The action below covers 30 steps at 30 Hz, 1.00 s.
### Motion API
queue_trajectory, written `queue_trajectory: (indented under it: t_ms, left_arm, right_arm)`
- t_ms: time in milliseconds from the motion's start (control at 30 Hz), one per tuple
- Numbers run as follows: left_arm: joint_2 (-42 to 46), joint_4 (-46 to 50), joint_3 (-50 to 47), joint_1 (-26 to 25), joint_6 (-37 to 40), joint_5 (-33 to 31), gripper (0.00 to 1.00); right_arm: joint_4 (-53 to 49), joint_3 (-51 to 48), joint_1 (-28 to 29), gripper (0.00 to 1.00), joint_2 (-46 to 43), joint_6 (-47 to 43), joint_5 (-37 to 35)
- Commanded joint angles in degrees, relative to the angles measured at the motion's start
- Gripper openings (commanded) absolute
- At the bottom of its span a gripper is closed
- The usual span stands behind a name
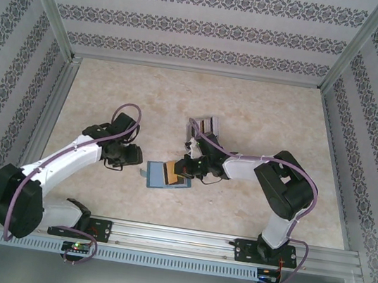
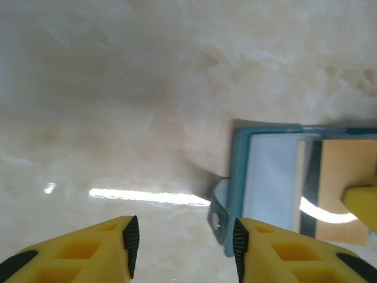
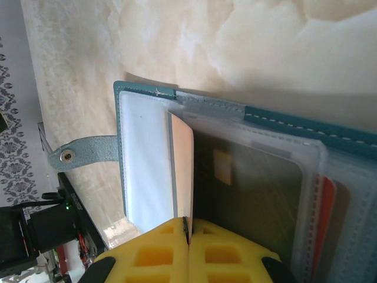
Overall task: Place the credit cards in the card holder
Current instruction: Insert the credit card into the card slot.
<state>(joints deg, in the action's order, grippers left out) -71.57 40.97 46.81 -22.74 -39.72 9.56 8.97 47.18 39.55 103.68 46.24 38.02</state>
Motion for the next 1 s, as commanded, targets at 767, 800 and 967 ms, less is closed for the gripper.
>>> queue_trajectory:
  t_ms: [767, 800, 967]
  left_arm:
    - [-7.9, -16.3, -10.9, -1.8, -5.0, 10.2, 0.11]
    - [-7.8, -16.4, -11.1, -1.8, -5.2, 10.1, 0.11]
    - [-8.1, -16.7, -11.2, -1.9, -5.3, 10.2, 0.1]
  right_arm:
    - [-9.3, 4.9, 6.4, 0.06, 3.4, -2.6, -12.2]
    - [-9.7, 5.3, 6.6, 0.07, 3.5, -2.8, -12.4]
    - [-11.9, 6.7, 7.9, 0.11, 3.1, -3.9, -13.8]
